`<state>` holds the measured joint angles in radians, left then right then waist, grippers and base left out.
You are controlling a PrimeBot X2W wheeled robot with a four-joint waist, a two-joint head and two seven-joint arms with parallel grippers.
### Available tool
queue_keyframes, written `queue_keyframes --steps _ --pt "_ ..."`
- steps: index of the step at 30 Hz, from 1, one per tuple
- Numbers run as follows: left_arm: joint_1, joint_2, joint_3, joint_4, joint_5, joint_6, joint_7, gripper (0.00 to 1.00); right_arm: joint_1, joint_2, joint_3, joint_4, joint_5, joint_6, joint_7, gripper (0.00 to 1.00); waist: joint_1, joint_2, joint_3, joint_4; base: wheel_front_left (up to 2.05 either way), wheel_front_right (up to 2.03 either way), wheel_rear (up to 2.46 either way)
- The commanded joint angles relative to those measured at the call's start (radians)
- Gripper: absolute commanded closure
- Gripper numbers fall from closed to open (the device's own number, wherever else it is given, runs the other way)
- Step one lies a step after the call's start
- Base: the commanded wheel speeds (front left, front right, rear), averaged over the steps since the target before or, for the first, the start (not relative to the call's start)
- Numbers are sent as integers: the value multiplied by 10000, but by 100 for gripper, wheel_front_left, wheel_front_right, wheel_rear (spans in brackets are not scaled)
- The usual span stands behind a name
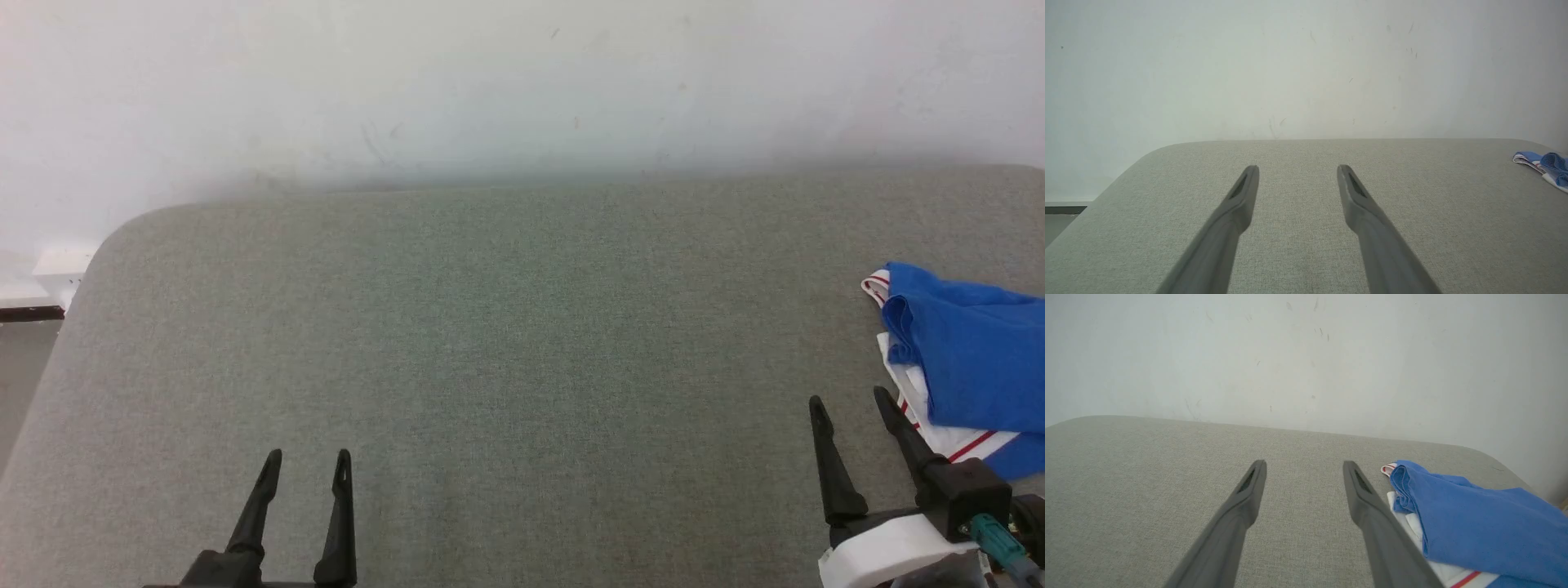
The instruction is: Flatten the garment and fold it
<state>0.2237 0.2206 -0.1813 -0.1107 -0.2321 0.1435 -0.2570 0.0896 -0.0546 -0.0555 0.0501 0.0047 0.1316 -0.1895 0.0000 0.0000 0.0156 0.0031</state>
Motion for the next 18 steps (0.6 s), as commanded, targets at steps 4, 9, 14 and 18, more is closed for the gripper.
queue_keyframes --steps 4,9,14,18 --pt "16 -174 200 57 120 -122 -47 0 4 41 50 17 -51 -9 -83 0 0 0 40 -30 0 0 0" --pt "-1 -257 255 4 50 -154 16 100 -7 -10 6 9 -27 0 31 100 0 0 12 -54 0 0 0" --pt "-49 -288 283 29 99 -181 70 100 -26 -8 19 0 -27 0 82 100 1 0 9 -53 0 0 0" --pt "-121 -334 333 65 171 -222 152 100 -54 -7 37 -16 -28 -1 141 100 1 0 4 -53 0 0 0"
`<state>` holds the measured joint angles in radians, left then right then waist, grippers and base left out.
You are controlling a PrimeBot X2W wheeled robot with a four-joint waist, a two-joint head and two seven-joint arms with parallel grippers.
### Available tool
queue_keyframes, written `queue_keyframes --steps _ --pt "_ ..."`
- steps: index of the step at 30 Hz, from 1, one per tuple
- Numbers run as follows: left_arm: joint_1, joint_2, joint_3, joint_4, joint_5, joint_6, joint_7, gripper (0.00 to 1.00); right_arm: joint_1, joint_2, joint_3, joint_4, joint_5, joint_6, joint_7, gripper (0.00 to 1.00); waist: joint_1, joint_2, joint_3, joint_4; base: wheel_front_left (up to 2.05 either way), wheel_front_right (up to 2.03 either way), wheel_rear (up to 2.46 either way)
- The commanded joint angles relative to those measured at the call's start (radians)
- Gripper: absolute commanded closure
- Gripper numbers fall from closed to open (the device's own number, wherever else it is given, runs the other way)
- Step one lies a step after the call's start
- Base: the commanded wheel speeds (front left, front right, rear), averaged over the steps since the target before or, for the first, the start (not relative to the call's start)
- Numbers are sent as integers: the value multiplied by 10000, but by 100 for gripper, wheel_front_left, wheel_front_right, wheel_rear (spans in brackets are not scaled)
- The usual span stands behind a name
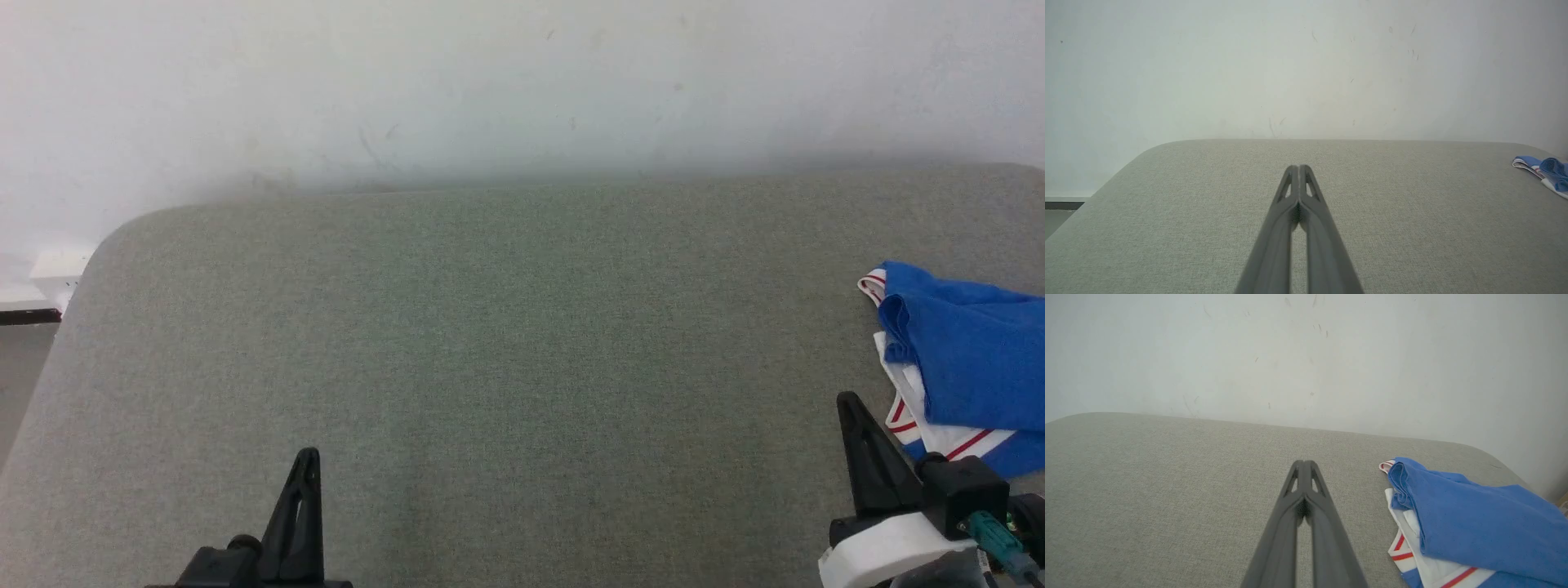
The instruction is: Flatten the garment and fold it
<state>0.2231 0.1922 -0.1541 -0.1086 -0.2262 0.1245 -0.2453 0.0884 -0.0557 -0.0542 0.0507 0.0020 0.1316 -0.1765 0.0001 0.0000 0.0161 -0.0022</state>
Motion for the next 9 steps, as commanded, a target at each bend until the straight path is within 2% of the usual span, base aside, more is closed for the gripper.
queue_keyframes --steps 1,9 --pt "-133 -62 73 52 130 -42 56 100 -50 5 28 -26 -1 -1 26 100 0 0 -3 0 0 0 0" --pt "-276 -155 173 123 275 -124 219 100 -107 8 63 -59 -3 -1 144 100 0 0 -14 2 0 0 0"
